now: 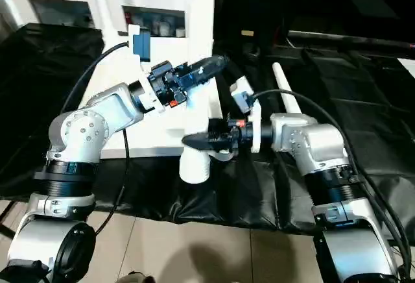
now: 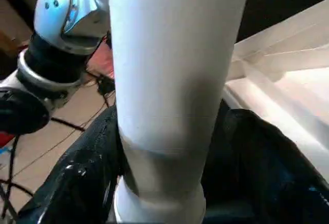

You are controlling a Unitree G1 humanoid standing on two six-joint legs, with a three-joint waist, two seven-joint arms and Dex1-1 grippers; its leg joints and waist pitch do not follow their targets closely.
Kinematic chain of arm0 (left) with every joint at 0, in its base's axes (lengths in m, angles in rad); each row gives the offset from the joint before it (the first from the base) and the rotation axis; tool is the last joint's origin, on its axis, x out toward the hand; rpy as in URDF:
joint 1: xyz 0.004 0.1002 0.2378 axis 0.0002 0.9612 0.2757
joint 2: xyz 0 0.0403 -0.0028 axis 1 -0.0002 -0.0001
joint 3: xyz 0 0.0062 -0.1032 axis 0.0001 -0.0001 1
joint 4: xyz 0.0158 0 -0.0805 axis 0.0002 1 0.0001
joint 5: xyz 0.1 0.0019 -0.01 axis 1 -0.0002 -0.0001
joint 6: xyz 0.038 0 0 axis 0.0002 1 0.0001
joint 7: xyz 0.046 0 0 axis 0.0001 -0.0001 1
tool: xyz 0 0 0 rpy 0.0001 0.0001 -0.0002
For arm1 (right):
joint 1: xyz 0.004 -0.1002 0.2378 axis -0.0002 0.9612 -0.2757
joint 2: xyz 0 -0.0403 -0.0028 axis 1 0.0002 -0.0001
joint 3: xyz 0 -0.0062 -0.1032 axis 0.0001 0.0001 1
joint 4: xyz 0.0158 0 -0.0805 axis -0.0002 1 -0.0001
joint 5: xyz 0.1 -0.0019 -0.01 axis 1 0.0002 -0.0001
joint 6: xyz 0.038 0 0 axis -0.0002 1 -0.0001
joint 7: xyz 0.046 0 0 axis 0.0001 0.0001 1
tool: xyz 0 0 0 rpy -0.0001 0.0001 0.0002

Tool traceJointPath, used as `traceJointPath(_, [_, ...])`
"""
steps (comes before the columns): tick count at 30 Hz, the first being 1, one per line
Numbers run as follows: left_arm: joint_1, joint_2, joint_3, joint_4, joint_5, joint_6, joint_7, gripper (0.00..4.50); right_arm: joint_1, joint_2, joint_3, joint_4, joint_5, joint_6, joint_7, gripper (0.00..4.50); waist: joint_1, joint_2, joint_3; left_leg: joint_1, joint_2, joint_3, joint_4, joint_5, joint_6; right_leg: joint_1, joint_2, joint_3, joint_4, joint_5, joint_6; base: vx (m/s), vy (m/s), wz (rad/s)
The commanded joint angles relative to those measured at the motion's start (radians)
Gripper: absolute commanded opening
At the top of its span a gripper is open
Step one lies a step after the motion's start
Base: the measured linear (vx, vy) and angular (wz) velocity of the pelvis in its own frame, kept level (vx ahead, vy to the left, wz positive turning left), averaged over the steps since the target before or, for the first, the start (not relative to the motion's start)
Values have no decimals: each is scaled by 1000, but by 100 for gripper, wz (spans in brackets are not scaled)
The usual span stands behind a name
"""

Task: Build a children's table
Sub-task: Pick table leg

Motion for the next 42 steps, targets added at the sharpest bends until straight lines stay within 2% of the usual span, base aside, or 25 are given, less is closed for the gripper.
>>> traceJointPath(1, [-8,1,-15,-26,-9,10,-10,182,-5,-20,17,-8,2,-5,22,327,-1,-14,-80,34,38,-18,-59,-181,32,45,-70,34,-75,-242,-204,0,0,0])
traceJointPath(10, [-6,-9,-9,-19,-13,7,14,182,0,-5,27,-12,0,-8,26,327,0,-20,-84,30,36,-17,-56,-150,41,49,-70,34,-70,-202,-206,0,0,0])
traceJointPath(19, [-8,-14,-8,-14,-16,5,18,182,4,1,33,-8,4,-5,21,327,-1,-18,-83,31,36,-18,-57,-158,37,49,-70,34,-71,-213,-202,0,0,0])
traceJointPath(22, [-8,-15,-9,-14,-16,6,17,182,4,3,30,-5,6,-3,16,292,0,-14,-84,31,36,-19,-57,-155,37,48,-69,34,-70,-204,-204,0,0,0])
traceJointPath(23, [-8,-16,-10,-14,-16,7,17,182,4,4,29,-4,7,-2,14,289,-1,-16,-85,31,36,-18,-56,-153,38,49,-69,34,-69,-196,-206,0,0,0])
traceJointPath(24, [-9,-16,-11,-11,-16,6,15,182,4,6,27,-3,9,1,11,281,0,-11,-85,32,36,-19,-56,-151,38,48,-69,34,-69,-193,-208,0,0,0])
traceJointPath(25, [-10,-17,-11,-9,-16,6,15,182,5,6,27,-3,9,2,10,259,-2,-12,-85,31,36,-18,-56,-155,38,48,-68,33,-70,-190,-210,0,0,0])
traceJointPath(31, [-10,-19,-14,-4,-11,2,20,182,16,8,20,-8,8,4,-10,207,-2,-12,-85,32,36,-19,-57,-163,34,49,-68,33,-70,-192,-212,0,0,0])
traceJointPath(32, [-9,-19,-15,-3,-9,0,21,182,18,8,18,-9,8,5,-14,207,-2,-6,-85,33,36,-19,-56,-165,33,48,-68,33,-71,-191,-213,0,0,0])
traceJointPath(35, [-6,-18,-23,1,10,-11,32,182,25,13,12,-22,11,10,-31,194,-3,-7,-86,33,36,-19,-57,-161,33,50,-67,33,-69,-174,-215,0,0,0])
traceJointPath(36, [-7,-23,-17,5,-3,-6,22,238,30,18,8,-32,12,10,-42,190,-2,-8,-86,32,35,-18,-56,-158,35,51,-67,34,-69,-169,-216,0,0,0])
traceJointPath(41, [-10,-33,-2,4,13,-51,53,286,47,34,-15,-56,39,14,-57,189,-2,-10,-87,31,36,-20,-57,-160,34,52,-69,33,-70,-176,-218,0,0,0])
traceJointPath(42, [-14,-40,9,15,21,-71,73,286,47,37,-19,-56,42,14,-61,189,-3,-14,-86,31,37,-20,-57,-163,35,52,-69,33,-71,-174,-218,0,0,0])
